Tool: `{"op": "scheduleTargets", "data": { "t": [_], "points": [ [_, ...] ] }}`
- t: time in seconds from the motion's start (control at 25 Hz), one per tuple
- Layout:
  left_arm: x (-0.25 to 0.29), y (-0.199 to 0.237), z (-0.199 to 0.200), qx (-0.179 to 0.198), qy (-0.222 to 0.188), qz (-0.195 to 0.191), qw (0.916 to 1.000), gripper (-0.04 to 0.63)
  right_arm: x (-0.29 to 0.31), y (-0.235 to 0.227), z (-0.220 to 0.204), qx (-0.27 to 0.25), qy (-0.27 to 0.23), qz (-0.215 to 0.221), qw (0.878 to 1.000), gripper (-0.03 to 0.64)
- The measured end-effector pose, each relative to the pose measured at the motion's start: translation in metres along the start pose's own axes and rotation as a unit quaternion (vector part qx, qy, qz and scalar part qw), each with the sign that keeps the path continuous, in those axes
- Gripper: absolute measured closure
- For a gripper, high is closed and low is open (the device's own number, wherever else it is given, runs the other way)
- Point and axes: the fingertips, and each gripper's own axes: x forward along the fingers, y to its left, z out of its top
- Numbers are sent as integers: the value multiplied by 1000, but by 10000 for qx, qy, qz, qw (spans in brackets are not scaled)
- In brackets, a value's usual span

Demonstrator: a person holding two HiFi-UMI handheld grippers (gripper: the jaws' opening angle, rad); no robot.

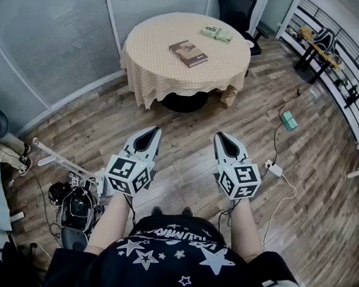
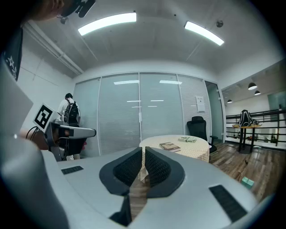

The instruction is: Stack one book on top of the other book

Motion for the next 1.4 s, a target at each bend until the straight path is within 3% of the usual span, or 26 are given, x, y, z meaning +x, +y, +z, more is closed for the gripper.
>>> {"op": "scheduleTargets", "data": {
  "t": [0.68,1.2,1.4],
  "points": [
    [-5,12,-7,-62,70,-199,9998,586,7,21,-9,114,115,-59,9999,577],
    [-14,34,-34,-269,377,-537,9975,586,0,35,-21,231,-57,-780,9967,577],
    [3,43,-48,-480,512,-576,9959,586,2,11,-36,203,38,-1102,9937,577]
  ]
}}
